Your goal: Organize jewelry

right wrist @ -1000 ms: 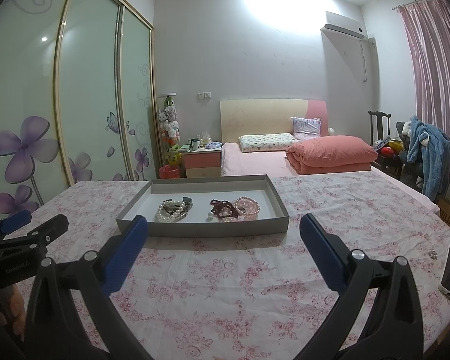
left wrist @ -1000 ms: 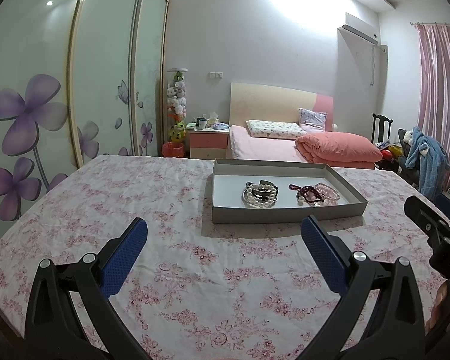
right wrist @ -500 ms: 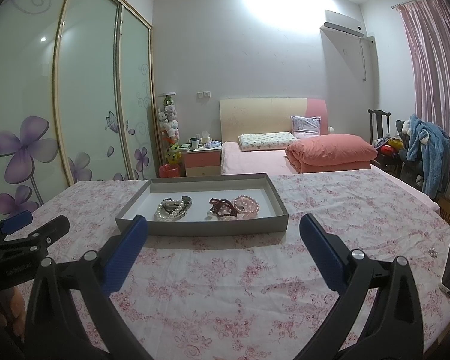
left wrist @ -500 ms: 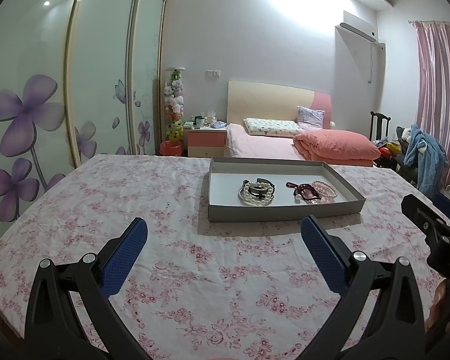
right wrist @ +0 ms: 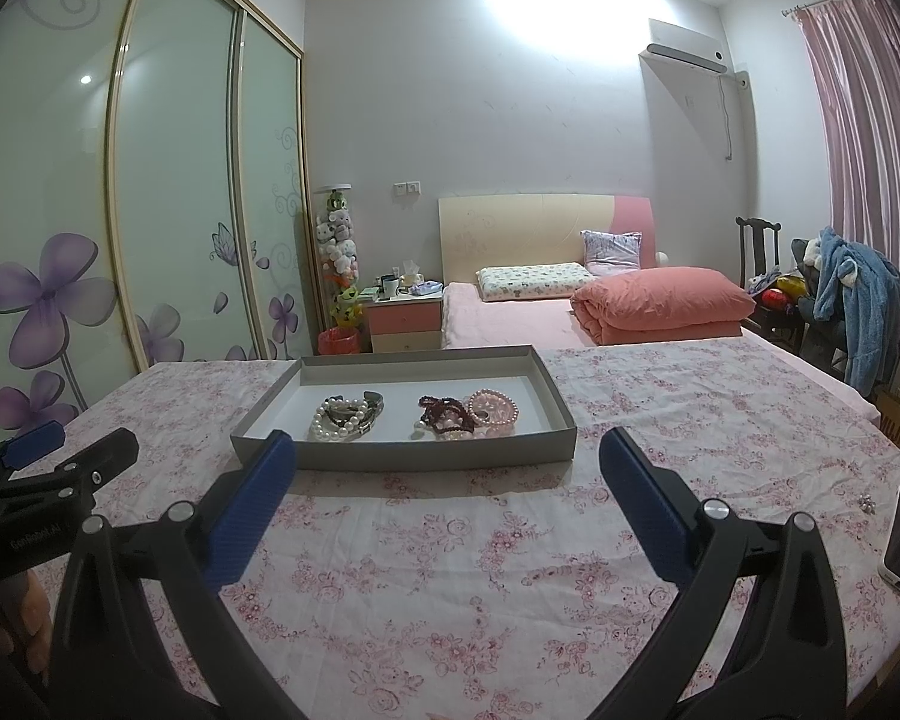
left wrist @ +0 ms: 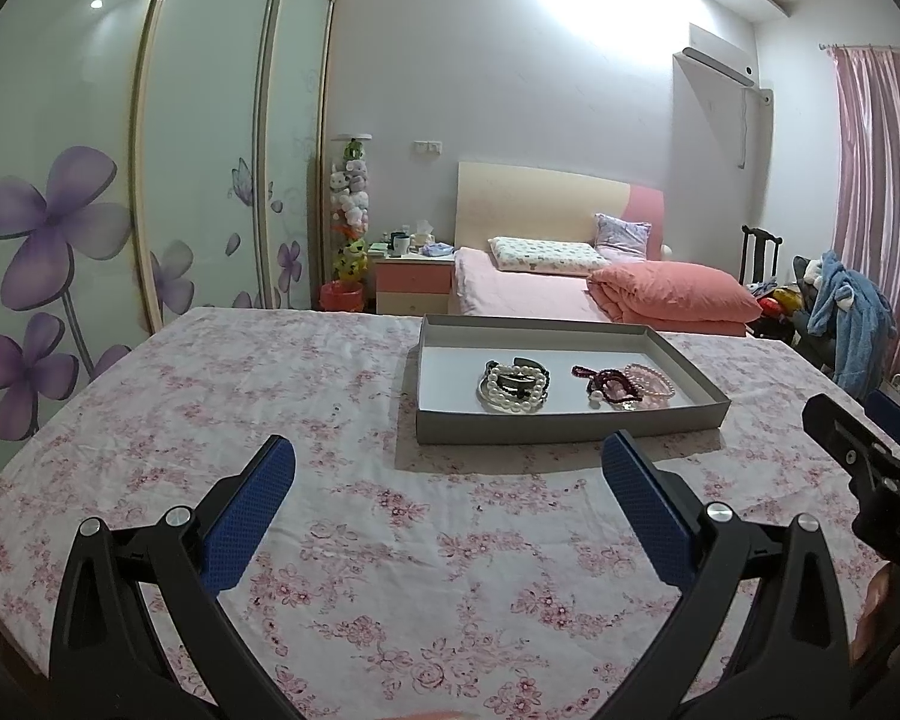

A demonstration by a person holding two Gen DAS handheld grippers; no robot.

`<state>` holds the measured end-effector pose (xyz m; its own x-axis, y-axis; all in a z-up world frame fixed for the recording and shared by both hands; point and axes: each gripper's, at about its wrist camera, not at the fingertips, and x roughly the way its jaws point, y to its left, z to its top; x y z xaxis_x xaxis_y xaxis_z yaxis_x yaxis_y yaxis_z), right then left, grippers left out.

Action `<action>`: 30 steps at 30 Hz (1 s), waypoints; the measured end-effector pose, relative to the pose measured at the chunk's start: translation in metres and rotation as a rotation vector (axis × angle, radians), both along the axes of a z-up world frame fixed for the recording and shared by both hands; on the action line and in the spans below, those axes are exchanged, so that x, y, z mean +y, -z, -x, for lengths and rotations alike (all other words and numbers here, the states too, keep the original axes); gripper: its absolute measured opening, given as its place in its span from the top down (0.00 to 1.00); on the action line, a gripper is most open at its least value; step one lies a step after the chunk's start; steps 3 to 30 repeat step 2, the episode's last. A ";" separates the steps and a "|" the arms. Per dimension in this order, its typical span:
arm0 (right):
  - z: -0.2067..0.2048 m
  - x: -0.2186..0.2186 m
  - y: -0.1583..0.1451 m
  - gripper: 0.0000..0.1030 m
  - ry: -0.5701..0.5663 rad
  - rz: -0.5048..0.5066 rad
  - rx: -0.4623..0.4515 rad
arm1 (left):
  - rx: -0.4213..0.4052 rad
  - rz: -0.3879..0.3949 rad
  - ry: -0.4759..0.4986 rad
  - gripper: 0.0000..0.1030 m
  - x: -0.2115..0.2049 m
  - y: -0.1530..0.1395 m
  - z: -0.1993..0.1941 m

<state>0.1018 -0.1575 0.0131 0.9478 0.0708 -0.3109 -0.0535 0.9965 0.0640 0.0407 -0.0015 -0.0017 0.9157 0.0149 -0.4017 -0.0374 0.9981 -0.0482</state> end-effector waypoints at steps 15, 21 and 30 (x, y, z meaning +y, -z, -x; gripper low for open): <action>0.000 0.000 0.000 0.04 0.000 0.000 0.000 | 0.004 0.003 0.004 0.02 0.000 0.000 0.000; 0.000 0.000 0.000 0.04 0.000 0.000 0.000 | 0.004 0.003 0.004 0.02 0.000 0.000 0.000; 0.000 0.000 0.000 0.04 0.000 0.000 0.000 | 0.004 0.003 0.004 0.02 0.000 0.000 0.000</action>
